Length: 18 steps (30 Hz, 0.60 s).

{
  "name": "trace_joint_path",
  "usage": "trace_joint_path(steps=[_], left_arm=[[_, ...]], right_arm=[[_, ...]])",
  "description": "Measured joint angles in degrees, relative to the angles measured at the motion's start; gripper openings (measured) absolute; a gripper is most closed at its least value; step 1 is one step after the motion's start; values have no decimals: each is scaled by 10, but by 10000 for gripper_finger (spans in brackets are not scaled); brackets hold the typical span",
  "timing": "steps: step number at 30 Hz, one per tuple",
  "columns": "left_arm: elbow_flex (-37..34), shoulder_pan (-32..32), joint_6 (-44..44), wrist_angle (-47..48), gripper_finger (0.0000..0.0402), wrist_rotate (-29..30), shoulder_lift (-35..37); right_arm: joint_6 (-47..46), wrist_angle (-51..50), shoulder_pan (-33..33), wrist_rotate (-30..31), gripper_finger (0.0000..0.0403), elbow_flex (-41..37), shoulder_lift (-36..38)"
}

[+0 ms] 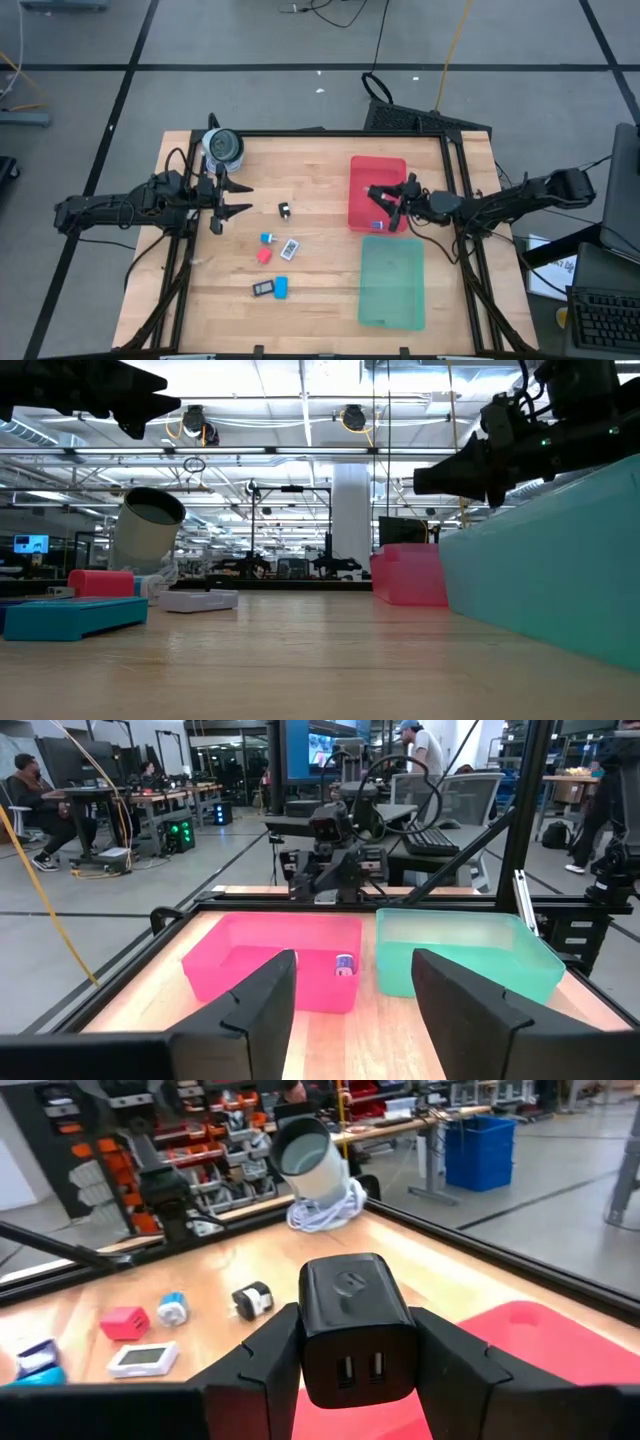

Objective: Pick & Place Office items
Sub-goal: Put the left black charger adapter into the red bin

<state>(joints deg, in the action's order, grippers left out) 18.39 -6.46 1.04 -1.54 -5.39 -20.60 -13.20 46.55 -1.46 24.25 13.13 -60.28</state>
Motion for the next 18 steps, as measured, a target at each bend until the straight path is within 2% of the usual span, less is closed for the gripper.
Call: trace_joint_path(steps=[6,13,18], left_arm=[[0,0,0,0,216,0,0],[0,0,0,0,206,0,0],[0,0,0,0,194,0,0]], right_arm=[[-19,-1,21,0,146,0,-16],[-26,0,41,1,146,0,-22],[-27,-5,45,42,146,0,-22]])
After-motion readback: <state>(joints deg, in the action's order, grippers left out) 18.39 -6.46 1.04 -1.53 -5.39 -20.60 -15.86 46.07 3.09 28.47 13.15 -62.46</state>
